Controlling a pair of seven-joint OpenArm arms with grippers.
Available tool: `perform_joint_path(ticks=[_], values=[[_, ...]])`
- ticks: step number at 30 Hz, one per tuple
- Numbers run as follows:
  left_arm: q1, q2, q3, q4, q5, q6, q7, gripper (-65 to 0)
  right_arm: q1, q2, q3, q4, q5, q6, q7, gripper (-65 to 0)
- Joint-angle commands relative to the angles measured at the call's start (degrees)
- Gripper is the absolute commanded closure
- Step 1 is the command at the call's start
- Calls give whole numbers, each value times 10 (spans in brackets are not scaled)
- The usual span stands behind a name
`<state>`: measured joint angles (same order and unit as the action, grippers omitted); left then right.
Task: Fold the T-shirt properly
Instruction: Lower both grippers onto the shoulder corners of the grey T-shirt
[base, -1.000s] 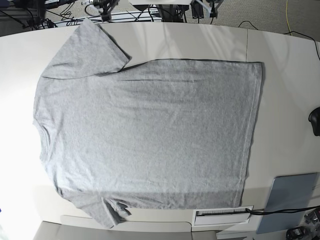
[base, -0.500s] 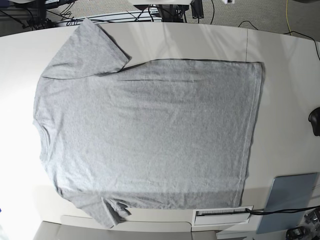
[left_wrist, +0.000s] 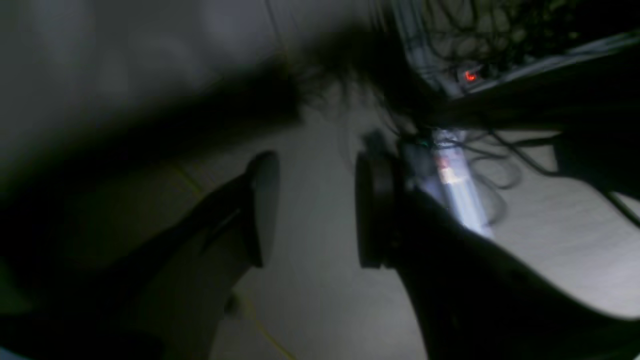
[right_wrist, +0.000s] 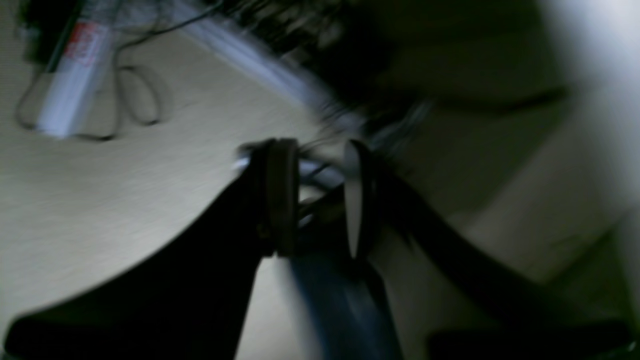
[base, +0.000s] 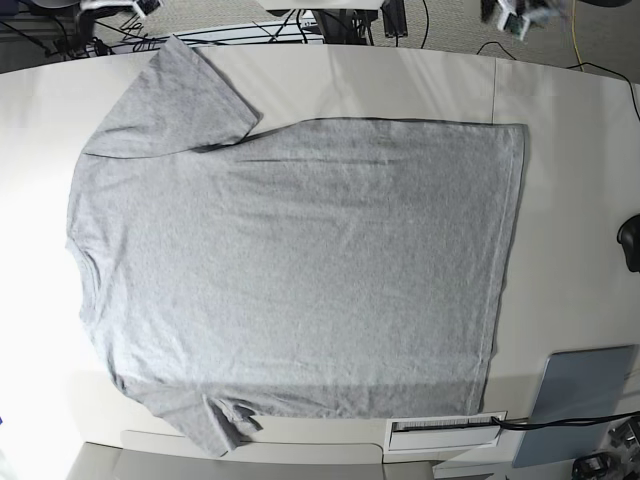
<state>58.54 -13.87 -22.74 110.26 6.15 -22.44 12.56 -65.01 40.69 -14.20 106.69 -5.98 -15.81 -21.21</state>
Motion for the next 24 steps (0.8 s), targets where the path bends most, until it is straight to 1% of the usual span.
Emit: perform_joint_path(ticks=[1, 5, 7, 10, 12, 15, 17, 18, 20, 22, 24], values=[[13, -18, -3, 33, 4, 7, -9, -262, -16, 13, 1, 28, -21, -20, -7, -161], [-3, -77, -3, 102, 38, 4, -9, -262, -17, 41, 1, 103, -117, -72, -66, -161], [-25, -102, -2, 107, 57, -5, -9, -262, -16, 50, 1, 128, -153, -95, -78, -161], [-61, -131, -2, 105, 72, -30, -9, -262, -16, 59, 1, 154, -193, -121, -89, -161], [-80, -144, -2, 101, 70, -32, -10, -262, -12, 59, 1, 159, -208, -124, -89, -161], [-108, -159, -2, 83, 54, -33, -10, -262, 11, 59, 1, 159, -209, -123, -98, -161], [-128, -169, 3, 61, 52, -47, -10, -262, 33, 59, 1, 159, -212, -123, -106, -161], [-136, -176, 12, 49, 52, -47, -9, -262, 44, 59, 1, 159, -225, -123, -110, -161], [-151, -188, 39, 30, 67, -40, -9, -262, 64, 58, 1, 159, -271, -123, -115, -161], [-162, -197, 74, 17, 103, -5, -8, -262, 79, 58, 1, 159, -320, -125, -136, -161], [-169, -198, 101, 10, 138, 35, 9, -262, 90, 56, 1, 159, -337, -136, -157, -161]])
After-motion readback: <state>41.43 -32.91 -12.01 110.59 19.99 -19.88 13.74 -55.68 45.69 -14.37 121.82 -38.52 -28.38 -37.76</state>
